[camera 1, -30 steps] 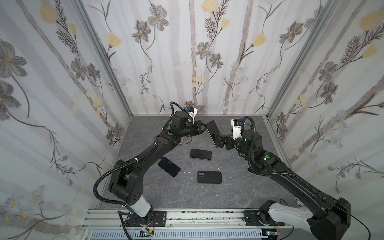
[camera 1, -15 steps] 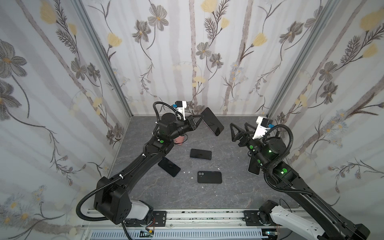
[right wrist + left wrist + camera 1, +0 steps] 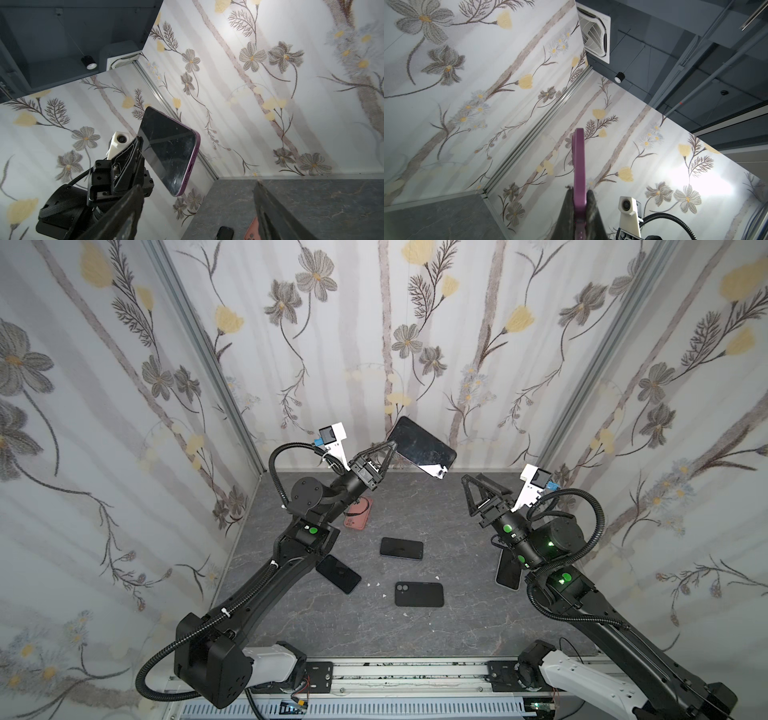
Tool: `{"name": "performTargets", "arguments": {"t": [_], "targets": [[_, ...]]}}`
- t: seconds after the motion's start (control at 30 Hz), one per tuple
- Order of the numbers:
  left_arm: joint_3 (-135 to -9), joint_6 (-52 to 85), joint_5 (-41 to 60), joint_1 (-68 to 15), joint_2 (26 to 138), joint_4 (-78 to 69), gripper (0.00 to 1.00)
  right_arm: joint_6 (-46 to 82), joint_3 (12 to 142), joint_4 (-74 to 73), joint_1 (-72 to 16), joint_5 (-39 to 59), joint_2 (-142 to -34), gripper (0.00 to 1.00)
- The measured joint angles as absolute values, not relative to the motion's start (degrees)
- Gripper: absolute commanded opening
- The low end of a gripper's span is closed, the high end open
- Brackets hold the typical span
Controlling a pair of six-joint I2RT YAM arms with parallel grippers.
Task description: Put the phone into the phone case
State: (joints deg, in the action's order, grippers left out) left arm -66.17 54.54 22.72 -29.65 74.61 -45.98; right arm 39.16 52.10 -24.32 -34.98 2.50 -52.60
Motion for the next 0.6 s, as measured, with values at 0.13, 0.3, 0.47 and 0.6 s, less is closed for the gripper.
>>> {"name": "performTargets", "arguments": {"t": [0.13,0.3,0.47,0.6], "targets": [[-65.34,57.52,22.63,-29.65,74.61,-50.89,0.00,42.72,52.36,-28.25,-35.55,6.57,-54.98,0.81],[-64.75,60.51,21.98,-29.69,74.61,-55.05,0.00,45.98,52.80,-32.29,-36.73,9.32,-57.10,0.80],[-64.47,62.39,21.15,-29.69,74.70,-57.69,0.00,47.55,53.91,-35.27,-37.71,10.13,-58.72,0.79],[-64.03,63.51,21.02,-29.69,74.74,-59.07,0.00,48.58,54.59,-37.26,-38.33,10.11,-60.20,0.76]]}}
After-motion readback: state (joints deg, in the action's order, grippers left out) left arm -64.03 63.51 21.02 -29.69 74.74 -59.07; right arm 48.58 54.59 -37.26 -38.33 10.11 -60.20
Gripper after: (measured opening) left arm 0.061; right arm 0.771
